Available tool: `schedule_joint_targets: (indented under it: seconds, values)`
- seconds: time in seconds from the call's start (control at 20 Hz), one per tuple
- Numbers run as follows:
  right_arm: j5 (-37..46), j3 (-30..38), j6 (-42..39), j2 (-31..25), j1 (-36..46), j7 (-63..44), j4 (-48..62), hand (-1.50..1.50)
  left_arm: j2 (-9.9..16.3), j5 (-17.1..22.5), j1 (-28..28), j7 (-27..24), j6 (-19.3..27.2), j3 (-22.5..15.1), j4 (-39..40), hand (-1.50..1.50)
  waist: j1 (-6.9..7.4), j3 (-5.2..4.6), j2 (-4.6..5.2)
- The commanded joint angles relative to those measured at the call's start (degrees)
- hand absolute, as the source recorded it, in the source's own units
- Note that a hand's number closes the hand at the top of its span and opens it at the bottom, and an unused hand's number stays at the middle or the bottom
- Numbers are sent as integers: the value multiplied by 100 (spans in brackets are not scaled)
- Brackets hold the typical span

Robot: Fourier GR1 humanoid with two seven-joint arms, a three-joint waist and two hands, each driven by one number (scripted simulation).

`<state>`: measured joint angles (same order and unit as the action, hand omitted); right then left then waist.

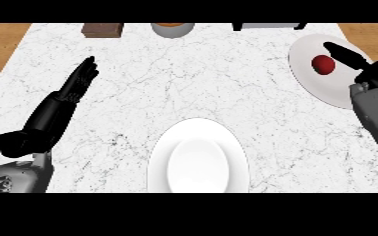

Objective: Pick the tomato from the plate and place it in the plate

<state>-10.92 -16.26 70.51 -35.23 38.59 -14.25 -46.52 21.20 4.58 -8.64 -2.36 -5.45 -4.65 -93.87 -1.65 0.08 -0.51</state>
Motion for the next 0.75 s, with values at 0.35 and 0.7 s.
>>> schedule_joint_targets:
  seconds: [0.35, 0.7]
  values:
    - [231, 100, 676, -777, -2811, -412, -3589, -150, -95, 9, 205, 276, -172, 84, -448, 0, 51, -16, 6]
    - [855, 24, 723, -1129, -3767, -1175, -4777, -150, -195, -147, 134, 212, -363, 210, -277, 0, 129, -16, 35]
